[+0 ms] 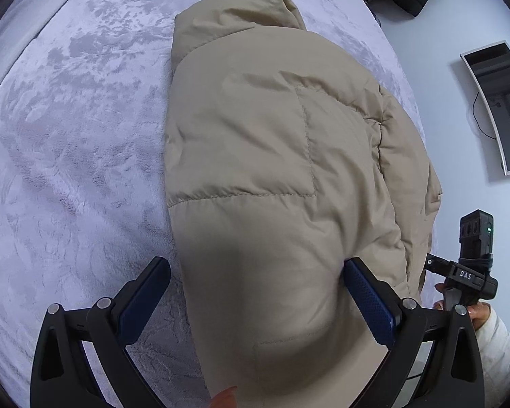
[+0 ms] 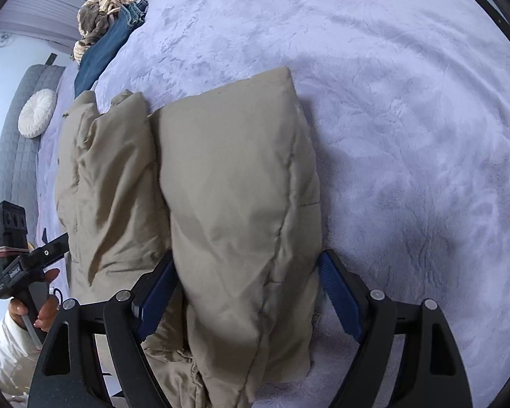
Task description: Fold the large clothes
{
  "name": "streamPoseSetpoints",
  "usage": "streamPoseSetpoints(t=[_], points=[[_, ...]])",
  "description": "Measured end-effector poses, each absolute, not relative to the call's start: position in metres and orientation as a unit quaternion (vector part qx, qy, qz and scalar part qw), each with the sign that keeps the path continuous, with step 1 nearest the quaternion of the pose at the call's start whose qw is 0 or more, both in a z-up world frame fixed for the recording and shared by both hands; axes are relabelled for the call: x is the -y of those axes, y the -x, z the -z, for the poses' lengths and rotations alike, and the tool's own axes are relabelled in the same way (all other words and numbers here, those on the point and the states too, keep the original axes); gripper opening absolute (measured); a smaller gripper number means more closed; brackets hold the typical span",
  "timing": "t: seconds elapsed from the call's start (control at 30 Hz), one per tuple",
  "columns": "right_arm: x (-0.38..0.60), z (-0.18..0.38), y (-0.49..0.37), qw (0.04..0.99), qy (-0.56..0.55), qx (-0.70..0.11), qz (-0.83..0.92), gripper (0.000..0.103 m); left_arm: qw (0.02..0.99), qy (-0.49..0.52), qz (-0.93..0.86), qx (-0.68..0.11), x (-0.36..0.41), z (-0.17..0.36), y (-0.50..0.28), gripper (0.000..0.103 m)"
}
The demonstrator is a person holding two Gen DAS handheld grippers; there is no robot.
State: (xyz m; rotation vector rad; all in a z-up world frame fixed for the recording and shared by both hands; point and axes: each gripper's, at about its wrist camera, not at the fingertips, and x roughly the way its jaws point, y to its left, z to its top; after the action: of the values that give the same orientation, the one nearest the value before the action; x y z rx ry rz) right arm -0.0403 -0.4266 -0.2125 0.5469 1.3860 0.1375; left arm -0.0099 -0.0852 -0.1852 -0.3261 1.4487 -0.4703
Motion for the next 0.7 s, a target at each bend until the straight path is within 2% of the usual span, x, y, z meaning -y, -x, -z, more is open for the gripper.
streamPoseSetpoints(t=[0.1,0.17,0.2,0.3,0.43,0.7], points=[[0.441,0.227,0.038,0.719,-0.287,-0.628,-0.08,0.085,0.698,0.171,0.232,-0.655,0.082,0.194,0.004,0.102],[0.446,0.237,0.034,0.709,-0.311,-0.625,-0.101,0.1,0.685,0.196,0.25,-0.656,0.079,0.203,-0.001,0.102],[0.447,0.243,0.033,0.704,-0.324,-0.623,-0.11,0.103,0.678,0.208,0.258,-0.656,0.078,0.209,-0.003,0.102],[0.45,0.259,0.027,0.684,-0.385,-0.604,-0.139,0.103,0.663,0.231,0.274,-0.658,0.076,0.221,-0.011,0.102],[0.446,0.253,0.025,0.665,-0.457,-0.554,-0.205,0.103,0.65,0.245,0.295,-0.656,0.071,0.229,-0.016,0.102],[0.426,0.218,0.019,0.67,-0.415,-0.552,-0.273,0.103,0.646,0.271,0.31,-0.643,0.065,0.243,-0.034,0.102]])
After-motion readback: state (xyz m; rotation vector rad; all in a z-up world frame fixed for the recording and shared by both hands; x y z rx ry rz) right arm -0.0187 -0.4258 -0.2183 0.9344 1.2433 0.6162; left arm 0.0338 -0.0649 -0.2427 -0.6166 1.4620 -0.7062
